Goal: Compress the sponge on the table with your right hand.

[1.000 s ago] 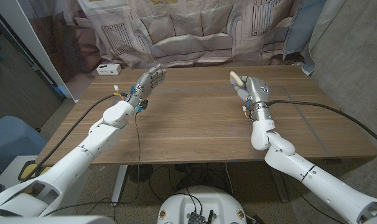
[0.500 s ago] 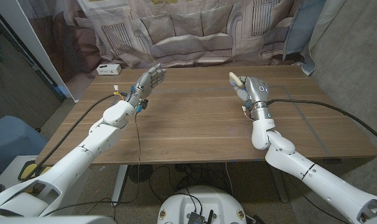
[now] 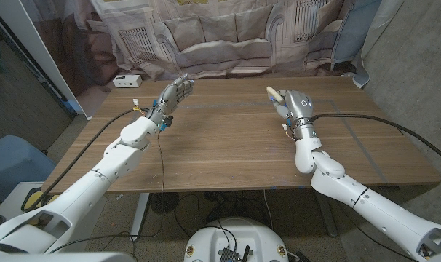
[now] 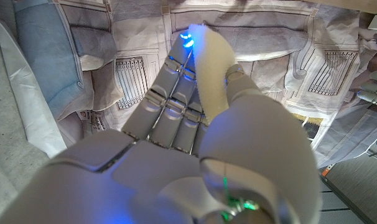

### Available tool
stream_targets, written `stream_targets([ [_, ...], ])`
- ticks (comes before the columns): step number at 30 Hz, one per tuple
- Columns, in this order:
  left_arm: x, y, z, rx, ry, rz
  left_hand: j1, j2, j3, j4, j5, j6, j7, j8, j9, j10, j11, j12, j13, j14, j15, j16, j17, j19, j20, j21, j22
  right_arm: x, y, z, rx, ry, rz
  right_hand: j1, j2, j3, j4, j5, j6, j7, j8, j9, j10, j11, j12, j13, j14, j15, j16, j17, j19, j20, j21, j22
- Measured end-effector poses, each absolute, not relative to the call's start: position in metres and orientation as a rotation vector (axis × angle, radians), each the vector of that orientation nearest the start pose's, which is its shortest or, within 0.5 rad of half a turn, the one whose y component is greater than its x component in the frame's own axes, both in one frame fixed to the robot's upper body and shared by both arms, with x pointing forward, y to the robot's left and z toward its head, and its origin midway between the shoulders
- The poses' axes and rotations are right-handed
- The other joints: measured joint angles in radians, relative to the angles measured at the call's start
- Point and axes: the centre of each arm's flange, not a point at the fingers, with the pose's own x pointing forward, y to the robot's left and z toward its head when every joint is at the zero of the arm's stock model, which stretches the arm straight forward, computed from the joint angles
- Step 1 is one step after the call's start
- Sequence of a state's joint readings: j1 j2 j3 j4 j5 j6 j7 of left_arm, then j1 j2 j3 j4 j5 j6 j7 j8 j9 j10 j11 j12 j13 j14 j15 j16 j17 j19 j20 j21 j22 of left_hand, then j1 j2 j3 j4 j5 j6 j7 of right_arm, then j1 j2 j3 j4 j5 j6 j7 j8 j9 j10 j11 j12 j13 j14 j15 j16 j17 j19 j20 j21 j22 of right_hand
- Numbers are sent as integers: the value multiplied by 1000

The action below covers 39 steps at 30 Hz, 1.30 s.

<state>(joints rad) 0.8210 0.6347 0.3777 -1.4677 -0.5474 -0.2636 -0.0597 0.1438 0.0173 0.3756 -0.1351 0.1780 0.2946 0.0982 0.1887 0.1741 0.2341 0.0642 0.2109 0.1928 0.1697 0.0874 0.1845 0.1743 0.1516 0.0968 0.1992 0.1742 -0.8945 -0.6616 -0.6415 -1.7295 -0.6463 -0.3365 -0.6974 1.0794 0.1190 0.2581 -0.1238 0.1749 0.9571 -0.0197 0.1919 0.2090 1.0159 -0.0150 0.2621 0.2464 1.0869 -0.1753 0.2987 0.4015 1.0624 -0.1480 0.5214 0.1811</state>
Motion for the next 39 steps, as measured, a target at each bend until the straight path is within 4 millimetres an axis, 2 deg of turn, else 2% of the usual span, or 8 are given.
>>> stream_targets([
  [39, 615, 282, 38, 194, -718, -278, 0, 0, 0, 0, 0, 0, 0, 0, 0, 0, 0, 0, 0, 0, 0, 0, 0, 0, 0, 0, 0, 600, -217, -6, -1355, -857, -515, -17, 10, -11, 3, -1, -9, 2, 5, -5, -2, -2, 0, -5, -2, 2, 0, 9, -5, 5, 0, 0],
])
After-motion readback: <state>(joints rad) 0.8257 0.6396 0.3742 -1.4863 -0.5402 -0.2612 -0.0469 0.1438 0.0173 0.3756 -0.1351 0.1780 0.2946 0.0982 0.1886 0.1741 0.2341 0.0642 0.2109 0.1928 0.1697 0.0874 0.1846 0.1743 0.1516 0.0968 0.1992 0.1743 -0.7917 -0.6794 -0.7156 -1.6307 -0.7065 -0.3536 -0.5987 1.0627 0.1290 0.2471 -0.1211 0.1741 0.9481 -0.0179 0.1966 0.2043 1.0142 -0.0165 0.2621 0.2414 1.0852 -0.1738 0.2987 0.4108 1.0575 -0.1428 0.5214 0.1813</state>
